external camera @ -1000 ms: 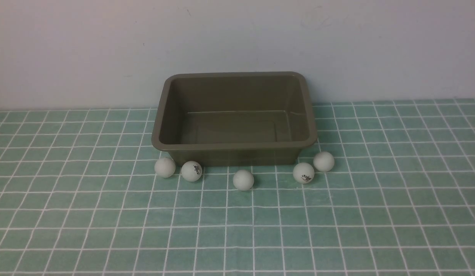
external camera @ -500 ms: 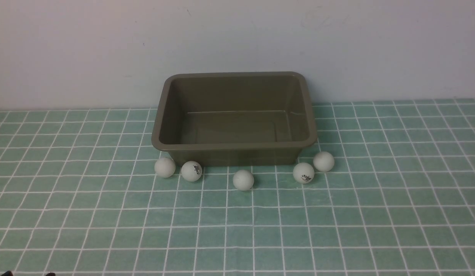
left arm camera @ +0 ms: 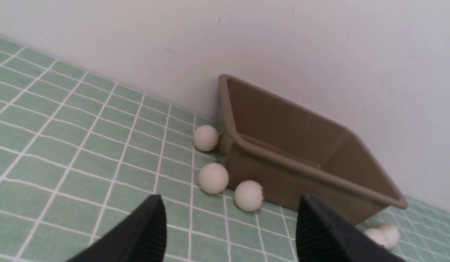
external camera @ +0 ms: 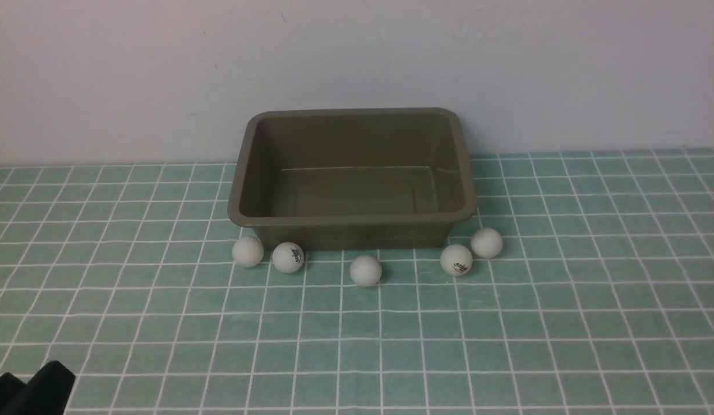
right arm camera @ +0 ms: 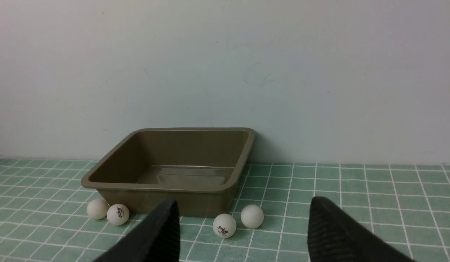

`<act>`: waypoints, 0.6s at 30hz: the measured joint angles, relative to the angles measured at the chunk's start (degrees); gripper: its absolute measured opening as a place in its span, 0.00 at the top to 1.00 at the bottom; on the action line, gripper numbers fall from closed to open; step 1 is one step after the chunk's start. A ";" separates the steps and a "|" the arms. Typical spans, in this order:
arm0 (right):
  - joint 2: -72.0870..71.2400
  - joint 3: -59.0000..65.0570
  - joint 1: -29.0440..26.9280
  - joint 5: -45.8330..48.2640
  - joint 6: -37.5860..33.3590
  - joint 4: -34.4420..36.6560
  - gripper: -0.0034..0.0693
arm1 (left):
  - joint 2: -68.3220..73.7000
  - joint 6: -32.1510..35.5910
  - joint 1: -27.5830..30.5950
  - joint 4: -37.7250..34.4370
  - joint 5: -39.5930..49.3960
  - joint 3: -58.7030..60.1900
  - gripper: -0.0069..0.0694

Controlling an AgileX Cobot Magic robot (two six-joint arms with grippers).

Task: Put the table tennis balls in the box on the green coffee tablecloth.
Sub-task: 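Reach for and grasp a ping pong ball on the table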

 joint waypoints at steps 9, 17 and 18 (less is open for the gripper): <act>0.00 0.00 0.00 0.56 -1.55 0.06 0.36 | 0.00 0.23 0.00 -6.46 0.24 -0.35 0.33; 0.00 0.00 0.00 -0.02 -5.87 4.20 0.36 | 0.00 4.74 0.00 -6.52 9.26 -9.19 0.33; 0.00 0.00 0.00 -0.26 -6.80 5.27 0.36 | 0.00 6.29 0.00 -6.46 11.29 -10.73 0.33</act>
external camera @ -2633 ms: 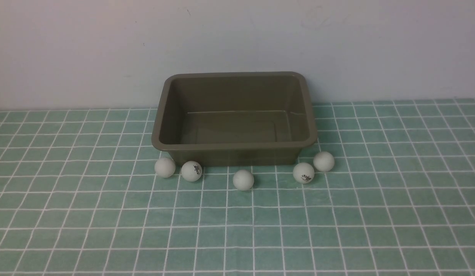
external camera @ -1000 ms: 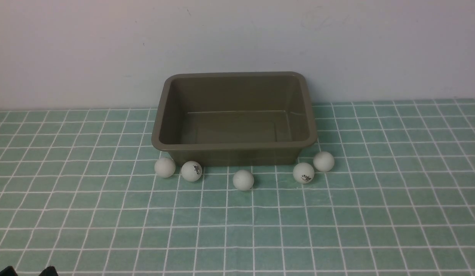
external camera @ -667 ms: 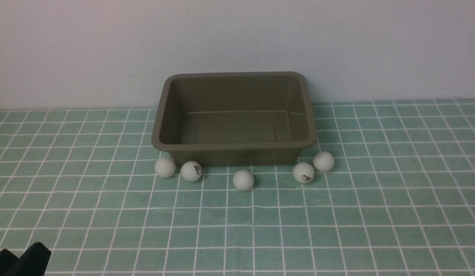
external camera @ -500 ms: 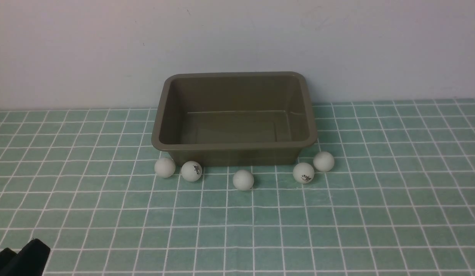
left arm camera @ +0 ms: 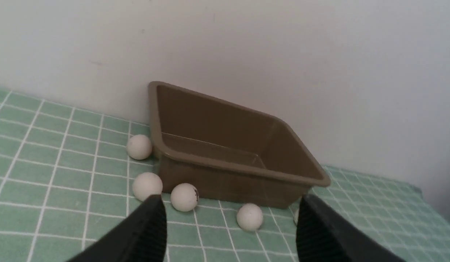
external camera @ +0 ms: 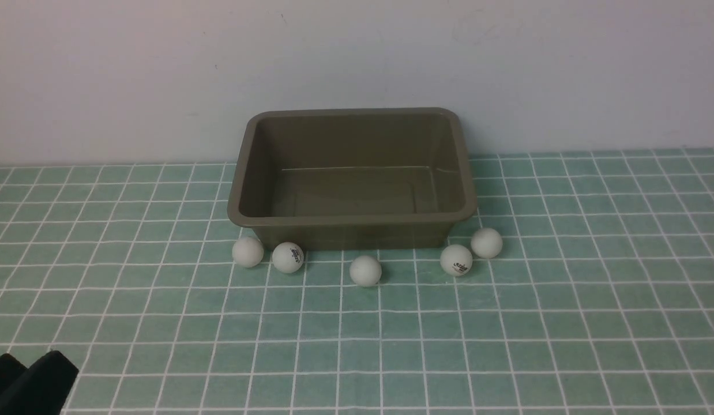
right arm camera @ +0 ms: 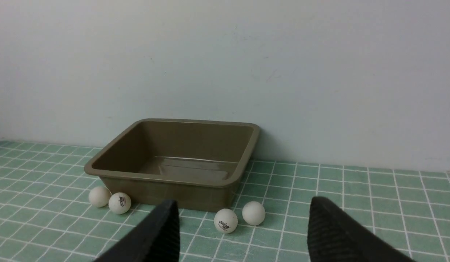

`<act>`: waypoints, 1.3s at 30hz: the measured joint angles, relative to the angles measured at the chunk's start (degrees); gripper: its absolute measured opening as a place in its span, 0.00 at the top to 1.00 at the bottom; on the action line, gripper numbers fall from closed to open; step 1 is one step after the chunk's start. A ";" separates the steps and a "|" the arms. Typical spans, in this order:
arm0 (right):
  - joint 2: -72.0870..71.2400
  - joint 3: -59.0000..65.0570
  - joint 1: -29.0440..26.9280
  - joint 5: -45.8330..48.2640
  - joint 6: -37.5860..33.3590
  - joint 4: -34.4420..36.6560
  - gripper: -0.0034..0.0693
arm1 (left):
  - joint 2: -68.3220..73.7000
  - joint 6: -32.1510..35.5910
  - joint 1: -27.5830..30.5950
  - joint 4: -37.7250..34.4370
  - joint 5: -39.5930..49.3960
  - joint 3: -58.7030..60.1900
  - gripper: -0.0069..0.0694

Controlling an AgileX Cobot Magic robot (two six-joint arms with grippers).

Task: Put the table tennis balls in the box on the green coffee tablecloth.
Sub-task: 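Reach for and grasp a ping pong ball on the table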

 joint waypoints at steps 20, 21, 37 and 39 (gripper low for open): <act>10.34 0.75 0.00 -4.80 -14.95 10.69 0.36 | 23.51 20.49 0.00 12.22 20.45 -22.78 0.33; 11.68 0.75 0.00 -5.23 -15.96 11.10 0.36 | 24.39 20.63 0.00 13.40 20.53 -23.48 0.33; 46.95 -3.19 0.00 -1.12 -31.54 15.85 0.36 | 26.90 20.68 0.00 17.05 16.76 -25.26 0.33; 51.02 -5.30 0.00 -0.86 -32.27 14.91 0.36 | 26.90 20.75 0.00 17.05 16.53 -25.26 0.33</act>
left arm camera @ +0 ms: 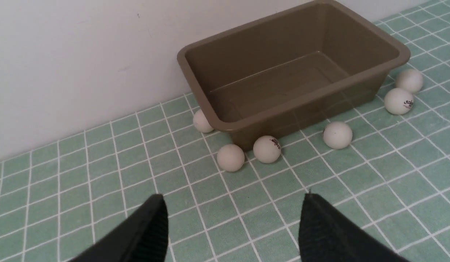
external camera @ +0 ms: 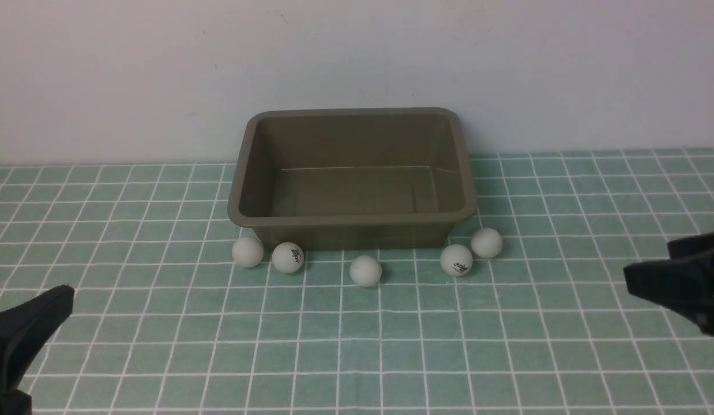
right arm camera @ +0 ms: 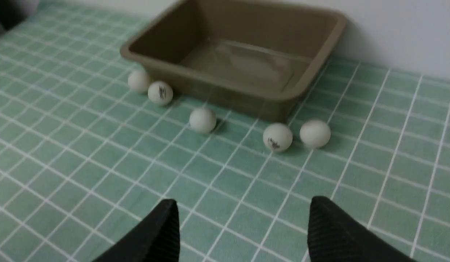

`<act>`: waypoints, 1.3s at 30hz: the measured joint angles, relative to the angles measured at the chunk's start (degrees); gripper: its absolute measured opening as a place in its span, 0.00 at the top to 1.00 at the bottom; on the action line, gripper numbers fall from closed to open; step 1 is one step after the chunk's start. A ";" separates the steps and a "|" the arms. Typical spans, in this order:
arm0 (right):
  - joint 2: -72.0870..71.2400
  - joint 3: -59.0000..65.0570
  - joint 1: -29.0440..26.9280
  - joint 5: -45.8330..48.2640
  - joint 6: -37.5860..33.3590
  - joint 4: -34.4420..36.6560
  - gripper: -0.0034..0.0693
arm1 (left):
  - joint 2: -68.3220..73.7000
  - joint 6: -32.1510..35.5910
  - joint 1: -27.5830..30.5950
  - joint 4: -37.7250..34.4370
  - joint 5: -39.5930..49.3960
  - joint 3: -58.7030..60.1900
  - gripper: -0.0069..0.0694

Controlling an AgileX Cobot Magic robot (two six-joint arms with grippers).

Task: Put the table tennis balls in the box on the green coffee tablecloth.
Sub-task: 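Reach for and grasp a ping pong ball on the table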

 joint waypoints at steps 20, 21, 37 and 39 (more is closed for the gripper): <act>33.19 -22.98 0.09 1.53 -4.39 -3.36 0.36 | 0.00 1.83 0.00 0.00 -0.90 0.00 0.33; 34.01 -23.34 0.21 1.37 -4.45 -3.45 0.35 | 0.00 1.83 0.00 0.00 -0.90 0.00 0.33; 54.83 -33.96 6.21 -4.54 -5.64 -4.23 0.35 | 0.00 1.90 0.00 0.00 0.47 -0.04 0.33; 57.55 -36.32 6.46 -4.54 -5.64 -4.23 0.35 | 0.00 1.90 0.00 0.00 0.87 -0.04 0.33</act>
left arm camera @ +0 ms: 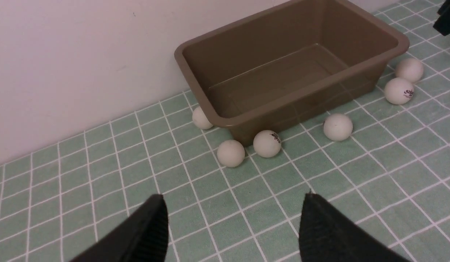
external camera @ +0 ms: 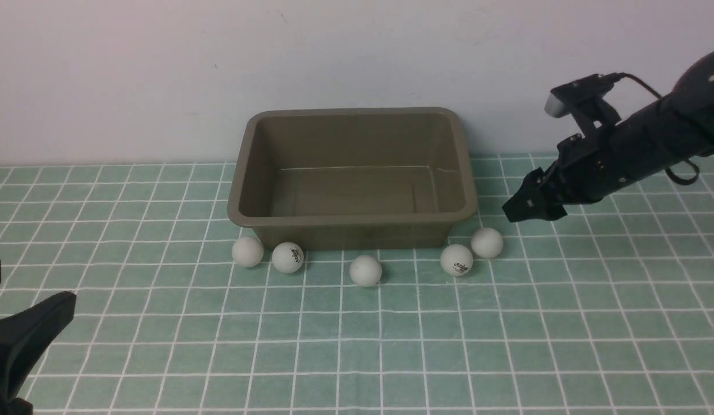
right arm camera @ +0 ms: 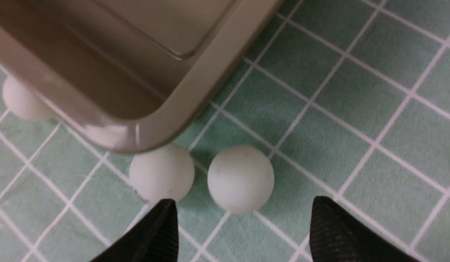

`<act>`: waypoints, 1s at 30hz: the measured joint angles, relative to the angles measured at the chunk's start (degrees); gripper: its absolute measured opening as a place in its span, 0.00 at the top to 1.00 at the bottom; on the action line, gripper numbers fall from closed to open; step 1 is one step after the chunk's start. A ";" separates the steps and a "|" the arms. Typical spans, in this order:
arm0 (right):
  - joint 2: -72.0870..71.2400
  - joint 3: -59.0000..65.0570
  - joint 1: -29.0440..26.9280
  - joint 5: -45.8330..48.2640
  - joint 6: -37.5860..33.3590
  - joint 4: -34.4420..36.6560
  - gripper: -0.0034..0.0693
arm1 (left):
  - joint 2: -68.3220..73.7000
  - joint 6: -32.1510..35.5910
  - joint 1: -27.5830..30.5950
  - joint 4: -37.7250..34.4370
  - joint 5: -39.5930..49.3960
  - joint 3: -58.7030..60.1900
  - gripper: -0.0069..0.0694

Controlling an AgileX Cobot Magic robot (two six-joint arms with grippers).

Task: Put the table tennis balls in the box on the green coffee tablecloth.
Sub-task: 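Reach for and grasp a ping pong ball on the table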

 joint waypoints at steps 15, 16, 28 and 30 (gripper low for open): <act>10.72 -5.60 1.46 0.38 -0.94 1.00 0.35 | 0.00 0.01 0.00 0.00 2.49 0.00 0.33; 10.88 -5.60 1.72 0.22 -1.30 1.00 0.35 | 0.00 0.01 0.00 0.00 2.49 0.00 0.33; 12.72 -5.71 3.62 -1.53 -1.70 0.94 0.35 | 0.00 0.01 0.00 0.00 3.57 0.00 0.33; 13.10 -5.71 3.62 -1.59 -1.70 0.88 0.35 | 0.00 0.01 0.00 0.00 3.78 0.00 0.33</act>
